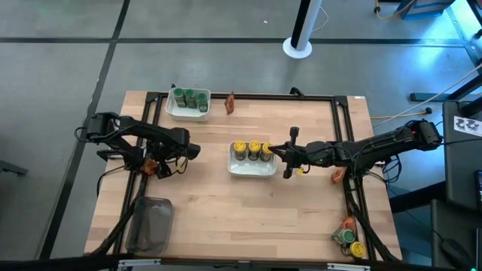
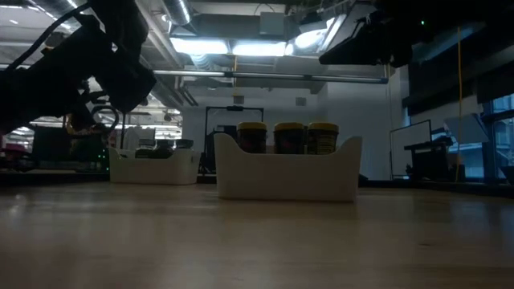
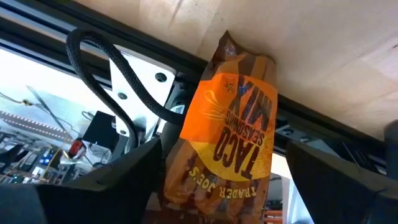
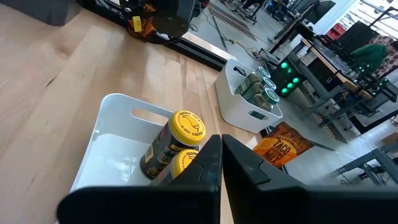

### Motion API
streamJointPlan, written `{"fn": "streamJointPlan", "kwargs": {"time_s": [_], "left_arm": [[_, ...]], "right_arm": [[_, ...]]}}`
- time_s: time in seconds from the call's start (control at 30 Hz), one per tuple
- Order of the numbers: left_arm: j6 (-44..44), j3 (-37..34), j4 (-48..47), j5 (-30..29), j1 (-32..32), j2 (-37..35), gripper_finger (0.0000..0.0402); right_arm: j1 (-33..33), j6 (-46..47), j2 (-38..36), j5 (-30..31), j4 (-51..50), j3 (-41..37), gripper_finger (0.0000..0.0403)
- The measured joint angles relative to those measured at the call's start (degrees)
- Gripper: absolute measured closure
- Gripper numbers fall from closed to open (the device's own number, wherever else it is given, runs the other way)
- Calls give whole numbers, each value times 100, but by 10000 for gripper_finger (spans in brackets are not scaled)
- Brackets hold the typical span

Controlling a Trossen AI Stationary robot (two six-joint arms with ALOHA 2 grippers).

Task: Sort spices by type
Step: Put the orange seasoning pack into the black bin

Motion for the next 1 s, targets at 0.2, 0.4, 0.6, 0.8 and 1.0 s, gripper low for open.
{"fn": "streamJointPlan", "kwargs": {"time_s": [0.2,0.4,0.6,0.8,1.0], "left_arm": [[-39,117,138,1,0,-2,75],[-235,374,168,77,0,-2,75],[-388,504,85,465,-2,-2,75],[-481,508,-44,583,-2,-4,75],[-607,508,-96,668,-63,-4,75]], "right_arm": [[1,-2,0,0,4,2,389],[1,-2,0,0,9,1,389],[1,-2,0,0,11,1,389],[0,-4,0,2,13,0,389],[0,-4,0,0,13,2,389]]}}
